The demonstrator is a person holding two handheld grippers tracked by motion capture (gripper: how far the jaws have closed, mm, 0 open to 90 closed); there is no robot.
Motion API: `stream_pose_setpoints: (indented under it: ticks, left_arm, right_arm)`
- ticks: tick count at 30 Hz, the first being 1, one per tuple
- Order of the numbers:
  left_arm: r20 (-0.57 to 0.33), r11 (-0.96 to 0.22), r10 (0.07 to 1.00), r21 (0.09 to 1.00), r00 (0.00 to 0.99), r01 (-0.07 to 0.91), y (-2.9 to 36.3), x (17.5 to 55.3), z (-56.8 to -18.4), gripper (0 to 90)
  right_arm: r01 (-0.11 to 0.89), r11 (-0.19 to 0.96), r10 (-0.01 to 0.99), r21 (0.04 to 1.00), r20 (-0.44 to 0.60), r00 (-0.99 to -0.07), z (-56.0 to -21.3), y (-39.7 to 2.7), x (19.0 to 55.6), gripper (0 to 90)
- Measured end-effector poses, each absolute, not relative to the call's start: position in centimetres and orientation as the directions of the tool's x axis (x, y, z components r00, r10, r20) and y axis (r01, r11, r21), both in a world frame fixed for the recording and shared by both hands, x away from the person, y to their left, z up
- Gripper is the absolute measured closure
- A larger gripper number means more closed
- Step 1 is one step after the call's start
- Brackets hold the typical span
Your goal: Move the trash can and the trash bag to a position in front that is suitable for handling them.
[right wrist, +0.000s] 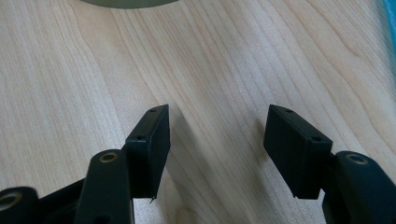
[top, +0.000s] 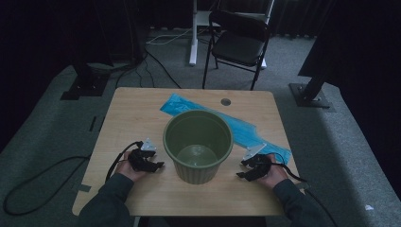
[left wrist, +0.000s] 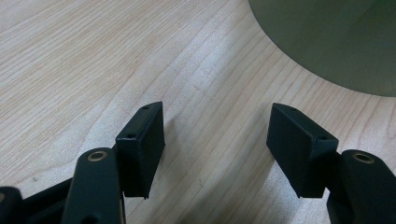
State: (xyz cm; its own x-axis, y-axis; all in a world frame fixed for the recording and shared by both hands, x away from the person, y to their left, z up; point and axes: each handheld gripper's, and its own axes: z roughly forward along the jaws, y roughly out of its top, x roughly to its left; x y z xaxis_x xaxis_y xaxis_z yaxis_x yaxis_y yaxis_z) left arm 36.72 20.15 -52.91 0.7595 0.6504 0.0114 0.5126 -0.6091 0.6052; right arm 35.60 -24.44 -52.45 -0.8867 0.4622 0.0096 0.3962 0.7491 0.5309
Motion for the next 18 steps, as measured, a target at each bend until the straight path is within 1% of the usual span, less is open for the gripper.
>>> stream_pose_setpoints:
  ticks: [10,13,14,15,18]
  left_arm:
    - [0.011,-0.608,0.653,0.604,0.757,0.515,20.03,37.03,-52.9,35.7]
    - [0.012,-0.611,0.658,0.593,0.753,0.524,19.87,37.36,-52.78,35.9]
    - [0.01,-0.608,0.666,0.588,0.746,0.534,19.79,37.4,-52.68,37.8]
    - [0.011,-0.612,0.665,0.581,0.747,0.537,19.73,37.47,-52.57,41.6]
    - [0.011,-0.616,0.662,0.577,0.749,0.536,19.53,37.4,-52.48,45.2]
  right_arm:
    - [0.394,0.744,0.463,0.54,0.008,-0.886,-52.53,-24.53,35.48,40.1]
    - [0.394,0.742,0.464,0.542,0.007,-0.886,-52.51,-24.53,35.37,43.1]
    - [0.391,0.744,0.462,0.542,0.005,-0.887,-52.47,-24.53,35.33,45.3]
    - [0.39,0.745,0.46,0.541,0.005,-0.888,-52.44,-24.51,35.29,46.5]
    - [0.378,0.751,0.458,0.542,-0.016,-0.889,-52.29,-24.29,35.27,48.6]
